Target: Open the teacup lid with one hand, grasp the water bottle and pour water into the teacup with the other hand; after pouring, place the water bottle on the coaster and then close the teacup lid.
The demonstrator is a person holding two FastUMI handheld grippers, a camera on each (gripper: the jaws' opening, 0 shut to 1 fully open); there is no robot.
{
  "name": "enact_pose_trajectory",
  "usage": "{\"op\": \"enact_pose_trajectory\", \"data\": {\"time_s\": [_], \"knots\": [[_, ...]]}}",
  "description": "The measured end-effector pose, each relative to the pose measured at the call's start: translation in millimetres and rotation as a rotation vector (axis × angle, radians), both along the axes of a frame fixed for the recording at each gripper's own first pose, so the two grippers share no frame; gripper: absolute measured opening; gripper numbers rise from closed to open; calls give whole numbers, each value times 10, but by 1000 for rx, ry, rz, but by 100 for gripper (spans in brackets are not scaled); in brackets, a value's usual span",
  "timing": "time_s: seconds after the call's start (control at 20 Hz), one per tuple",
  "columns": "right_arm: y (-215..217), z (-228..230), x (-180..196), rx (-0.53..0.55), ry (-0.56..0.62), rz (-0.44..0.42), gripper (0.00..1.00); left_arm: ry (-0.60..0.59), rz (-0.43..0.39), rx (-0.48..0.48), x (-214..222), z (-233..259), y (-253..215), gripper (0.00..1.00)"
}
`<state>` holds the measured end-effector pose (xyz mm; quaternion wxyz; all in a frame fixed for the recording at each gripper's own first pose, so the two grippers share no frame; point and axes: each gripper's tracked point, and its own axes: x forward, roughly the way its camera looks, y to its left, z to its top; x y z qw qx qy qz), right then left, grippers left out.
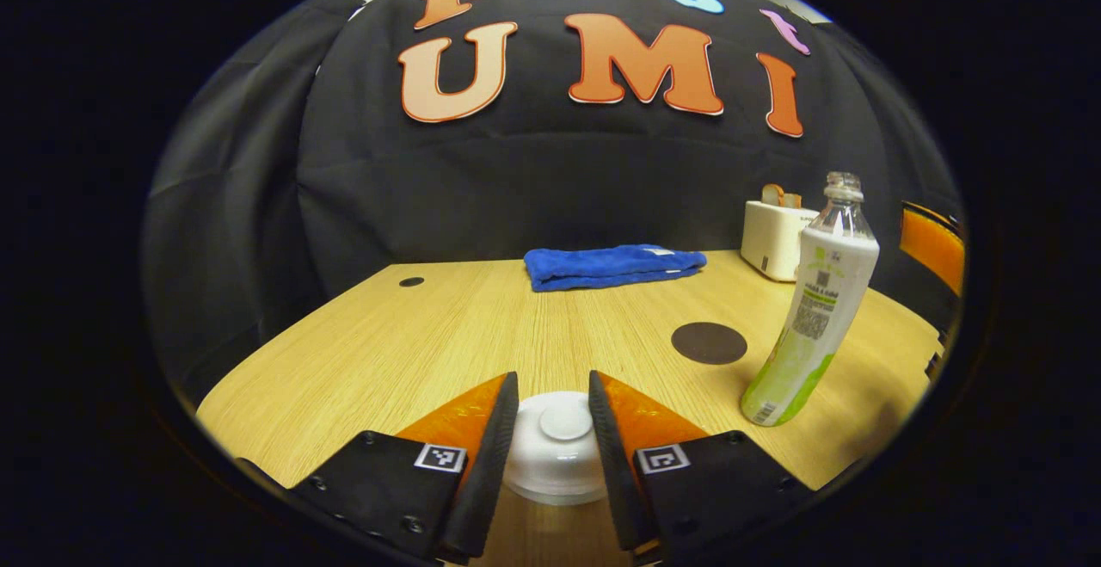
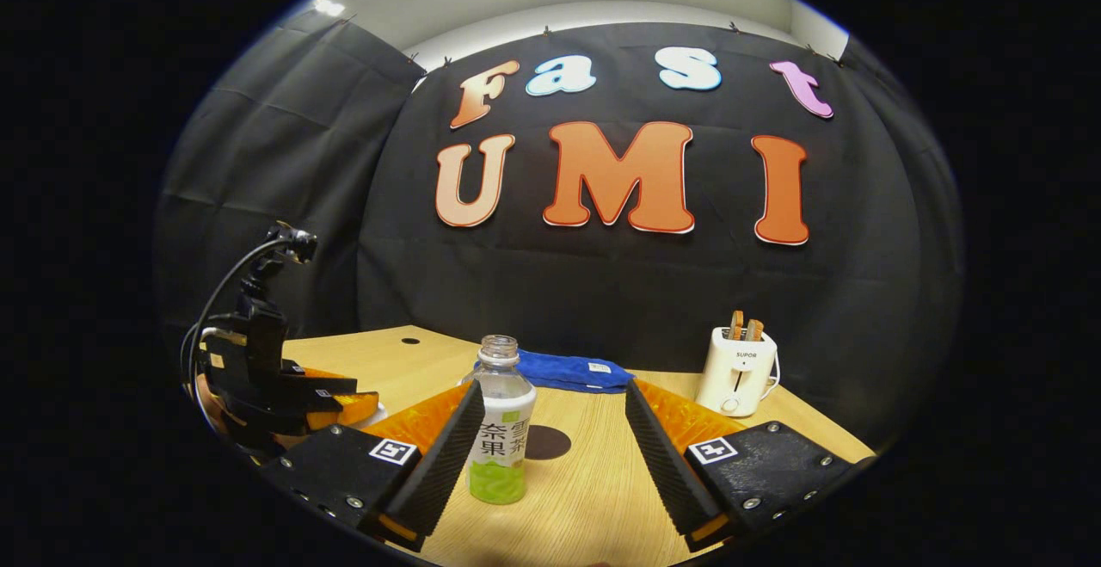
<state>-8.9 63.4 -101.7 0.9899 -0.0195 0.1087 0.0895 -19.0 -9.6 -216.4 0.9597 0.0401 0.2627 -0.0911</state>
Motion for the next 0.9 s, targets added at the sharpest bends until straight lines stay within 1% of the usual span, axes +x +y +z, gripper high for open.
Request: {"op": "enact_pose_trajectory", "data": {"time_s": [0.15,0.25,0.3,0.35,0.4,0.45,0.5,0.55,0.6,0.7,0.75,0.8,0.85,0.9], "knots": [[8,-33,10,11,10,-4,99,-5,-13,15,-27,4,-26,55],[14,-56,13,12,16,-3,99,-16,-23,31,-12,3,-34,44],[17,-74,1,10,21,0,99,-23,-11,25,30,3,-28,44],[28,-95,-7,9,26,6,99,-22,-12,17,20,-1,-25,34],[44,-116,-9,9,32,12,99,-31,-7,12,27,21,-14,31],[83,-159,-17,16,46,26,99,-39,-4,8,27,34,-14,34],[133,-189,-28,29,61,39,99,-56,-9,0,40,86,-25,34],[174,-219,-30,40,74,50,99,-72,-9,-2,47,128,-32,31],[207,-243,-24,47,83,58,99,-89,-5,-2,60,185,-33,34],[278,-329,6,59,100,71,99,-132,3,-5,95,321,-41,34],[327,-406,19,68,122,77,99,-151,8,-5,112,384,-32,31],[376,-492,26,80,145,87,99,-170,16,-3,126,456,-11,34],[426,-556,39,90,167,92,99,-190,27,-1,140,518,23,34],[452,-623,45,93,188,94,99,-207,39,-1,152,596,72,31]]}}
